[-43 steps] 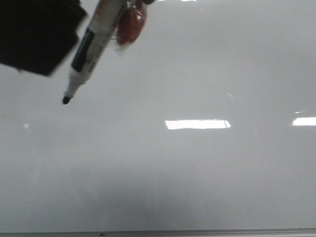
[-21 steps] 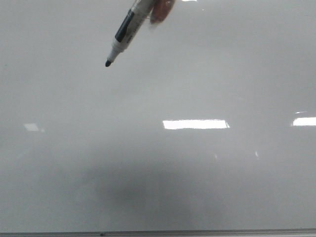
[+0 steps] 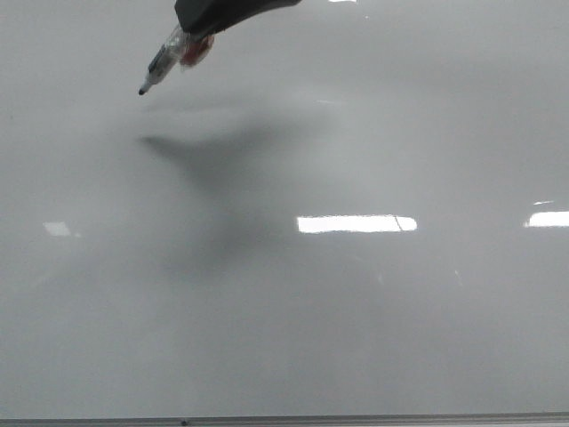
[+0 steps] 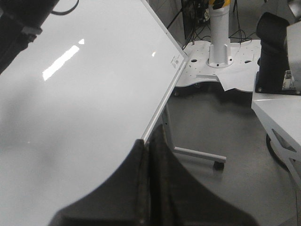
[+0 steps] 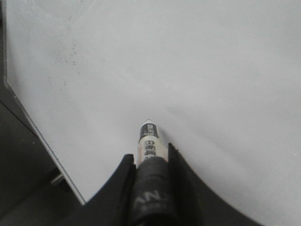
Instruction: Write number 7 on whiteboard
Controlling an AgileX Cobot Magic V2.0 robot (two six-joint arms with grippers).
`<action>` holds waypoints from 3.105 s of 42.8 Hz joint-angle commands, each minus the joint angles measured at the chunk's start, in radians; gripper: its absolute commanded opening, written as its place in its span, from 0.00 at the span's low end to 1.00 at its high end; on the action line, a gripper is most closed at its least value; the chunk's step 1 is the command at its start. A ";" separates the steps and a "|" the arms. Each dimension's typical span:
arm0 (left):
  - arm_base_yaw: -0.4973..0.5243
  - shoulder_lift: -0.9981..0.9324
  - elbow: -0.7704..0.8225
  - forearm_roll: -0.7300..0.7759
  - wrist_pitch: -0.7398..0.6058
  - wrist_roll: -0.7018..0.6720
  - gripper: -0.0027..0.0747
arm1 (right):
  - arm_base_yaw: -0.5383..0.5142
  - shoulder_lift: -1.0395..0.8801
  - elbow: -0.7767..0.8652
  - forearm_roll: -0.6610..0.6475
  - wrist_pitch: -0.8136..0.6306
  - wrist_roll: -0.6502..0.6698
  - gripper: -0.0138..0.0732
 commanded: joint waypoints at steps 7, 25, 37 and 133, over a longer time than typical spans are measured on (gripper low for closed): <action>0.003 0.010 -0.026 -0.023 -0.069 -0.010 0.01 | -0.004 0.037 -0.064 0.037 -0.118 -0.004 0.08; 0.003 0.010 -0.026 -0.023 -0.069 -0.010 0.01 | -0.165 -0.080 0.081 0.032 -0.125 -0.015 0.08; 0.003 0.010 -0.026 -0.023 -0.069 -0.010 0.01 | -0.182 -0.109 0.212 0.030 -0.111 -0.057 0.08; 0.003 0.544 -0.030 -0.089 -0.349 -0.013 0.01 | 0.191 -0.280 0.087 0.056 0.550 -0.370 0.72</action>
